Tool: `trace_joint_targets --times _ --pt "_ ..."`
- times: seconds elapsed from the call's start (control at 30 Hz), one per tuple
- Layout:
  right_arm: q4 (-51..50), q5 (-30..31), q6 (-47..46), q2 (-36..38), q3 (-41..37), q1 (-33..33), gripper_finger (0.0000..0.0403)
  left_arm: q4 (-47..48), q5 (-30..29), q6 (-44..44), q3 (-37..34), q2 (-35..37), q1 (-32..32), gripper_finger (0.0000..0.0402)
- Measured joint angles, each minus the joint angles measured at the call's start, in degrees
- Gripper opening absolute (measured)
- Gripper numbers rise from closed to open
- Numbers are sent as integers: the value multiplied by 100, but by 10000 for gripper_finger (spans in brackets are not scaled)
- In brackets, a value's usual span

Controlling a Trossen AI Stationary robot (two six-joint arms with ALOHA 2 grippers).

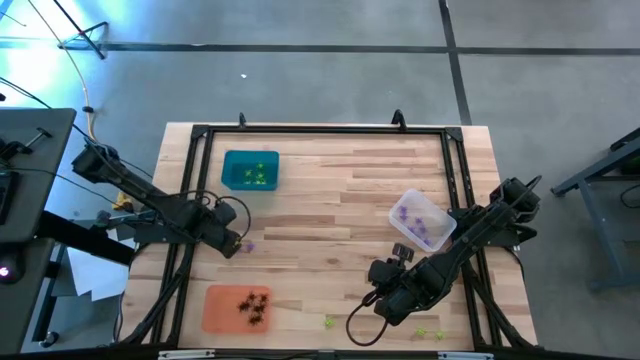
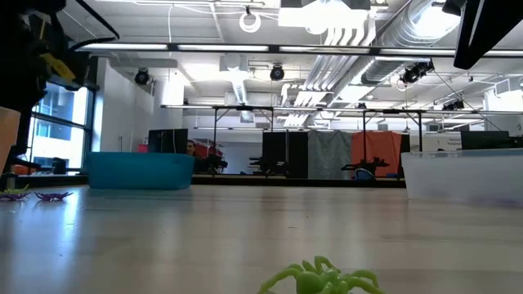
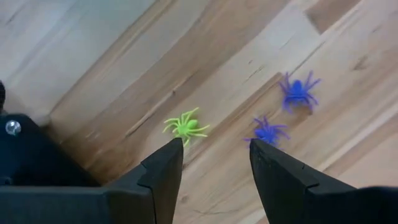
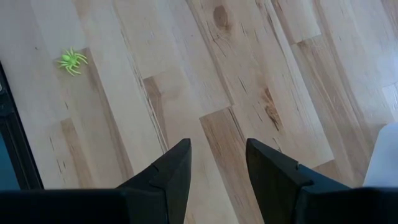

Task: Sort Halloween decoration
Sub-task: Put the green spider toy into the blue bin

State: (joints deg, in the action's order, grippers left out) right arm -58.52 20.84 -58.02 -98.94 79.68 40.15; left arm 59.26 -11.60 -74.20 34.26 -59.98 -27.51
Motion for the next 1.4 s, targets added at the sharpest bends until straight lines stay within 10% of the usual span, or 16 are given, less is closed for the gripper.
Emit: trace_joint_targets --times 1.03,1.4 --pt "19 0 0 0 0 1 149 -827 70 229 -370 -1983 460 184" --pt "31 0 0 0 0 1 149 -1039 190 -19 -416 -1847 468 32"
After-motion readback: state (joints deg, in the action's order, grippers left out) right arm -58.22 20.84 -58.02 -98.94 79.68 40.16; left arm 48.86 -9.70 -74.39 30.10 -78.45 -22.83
